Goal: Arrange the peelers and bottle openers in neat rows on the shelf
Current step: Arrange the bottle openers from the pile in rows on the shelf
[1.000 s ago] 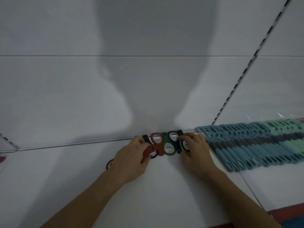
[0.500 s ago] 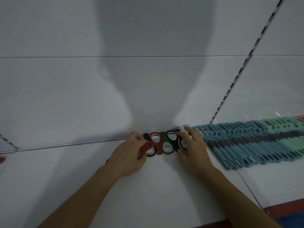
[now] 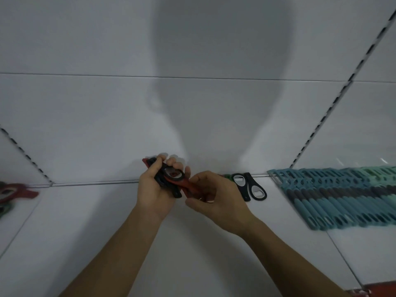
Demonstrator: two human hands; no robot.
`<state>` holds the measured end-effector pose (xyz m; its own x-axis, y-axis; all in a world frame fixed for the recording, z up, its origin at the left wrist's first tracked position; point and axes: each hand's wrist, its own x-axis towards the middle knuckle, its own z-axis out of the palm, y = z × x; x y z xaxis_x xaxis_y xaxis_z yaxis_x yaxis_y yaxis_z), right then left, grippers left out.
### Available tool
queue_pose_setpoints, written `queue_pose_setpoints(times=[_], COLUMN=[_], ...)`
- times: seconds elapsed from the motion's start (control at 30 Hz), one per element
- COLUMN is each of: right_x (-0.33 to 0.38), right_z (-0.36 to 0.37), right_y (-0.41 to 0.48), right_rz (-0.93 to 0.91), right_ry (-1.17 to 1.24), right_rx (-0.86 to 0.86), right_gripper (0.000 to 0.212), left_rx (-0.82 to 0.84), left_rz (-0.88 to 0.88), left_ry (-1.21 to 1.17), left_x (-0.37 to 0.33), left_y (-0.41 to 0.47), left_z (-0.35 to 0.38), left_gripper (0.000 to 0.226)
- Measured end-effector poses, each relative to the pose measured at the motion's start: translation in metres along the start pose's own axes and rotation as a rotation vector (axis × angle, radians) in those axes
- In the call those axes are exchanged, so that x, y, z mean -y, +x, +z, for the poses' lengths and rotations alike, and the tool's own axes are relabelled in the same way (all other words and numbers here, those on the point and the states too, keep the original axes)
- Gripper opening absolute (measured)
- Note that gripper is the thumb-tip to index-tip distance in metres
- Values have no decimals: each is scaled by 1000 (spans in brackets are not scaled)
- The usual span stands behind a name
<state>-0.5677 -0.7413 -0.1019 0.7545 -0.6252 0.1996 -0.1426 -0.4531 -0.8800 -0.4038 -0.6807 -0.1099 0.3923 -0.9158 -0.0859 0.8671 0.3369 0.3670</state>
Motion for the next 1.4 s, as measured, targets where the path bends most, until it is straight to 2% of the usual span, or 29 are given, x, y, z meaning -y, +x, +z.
queue_pose_setpoints(times=[0.13, 0.27, 0.37, 0.43, 0.5, 0.57, 0.63, 0.7, 0.77, 0.8, 0.87, 0.93, 1.03, 1.1, 1.17, 1.4], right_x=[-15, -30, -34, -35, -35, -34, -35, -36, -39, -40, -45, -51, -63, -71, -78, -90], right_z=[-6, -12, -13, -14, -16, -17, -16, -12, -7, -8, -15, -28, -49, -59, -64, -61], right_y=[-4, 0, 9, 18, 28, 40, 49, 52, 47, 42, 31, 18, -3, -11, -15, -19], right_rz=[62, 76, 41, 20, 62, 135, 110, 32, 0, 3, -3, -2, 188, 336, 391, 316], right_ry=[14, 8, -109, -131, -116, -158, -304, -417, -415, -383, -384, -531, -815, -886, -868, -712], right_rx=[-64, -139, -160, -179, -133, -14, 107, 132, 24, -52, -177, -239, -261, -238, -208, -296], right_gripper=[34, 23, 13, 15, 19, 22, 23, 33, 41, 38, 22, 13, 25, 37, 40, 37], left_rx=[-120, -125, -136, -170, -207, -229, -165, 26, 287, 396, 490, 481, 442, 394, 344, 367], left_rz=[67, 97, 14, -38, -50, 33, 196, 312, 372, 374, 333, 274, 246, 276, 303, 300], left_ry=[72, 116, 173, 250, 478, 933, 1429, 1757, 1955, 2019, 2105, 2179, 2269, 2281, 2276, 2278], left_x=[-18, -33, -39, -40, -40, -38, -33, -30, -27, -26, -22, -17, -9, -5, -1, 7], left_y=[-1, 0, -1, -4, -4, -3, -2, -4, -6, -6, -5, -5, -6, -3, 2, 14], left_z=[-10, -19, -24, -25, -25, -27, -31, -33, -37, -41, -48, -55, -58, -56, -53, -46], left_gripper=[16, 10, 10, 11, 16, 13, 12, 11, 11, 12, 19, 30, 32, 29, 28, 31])
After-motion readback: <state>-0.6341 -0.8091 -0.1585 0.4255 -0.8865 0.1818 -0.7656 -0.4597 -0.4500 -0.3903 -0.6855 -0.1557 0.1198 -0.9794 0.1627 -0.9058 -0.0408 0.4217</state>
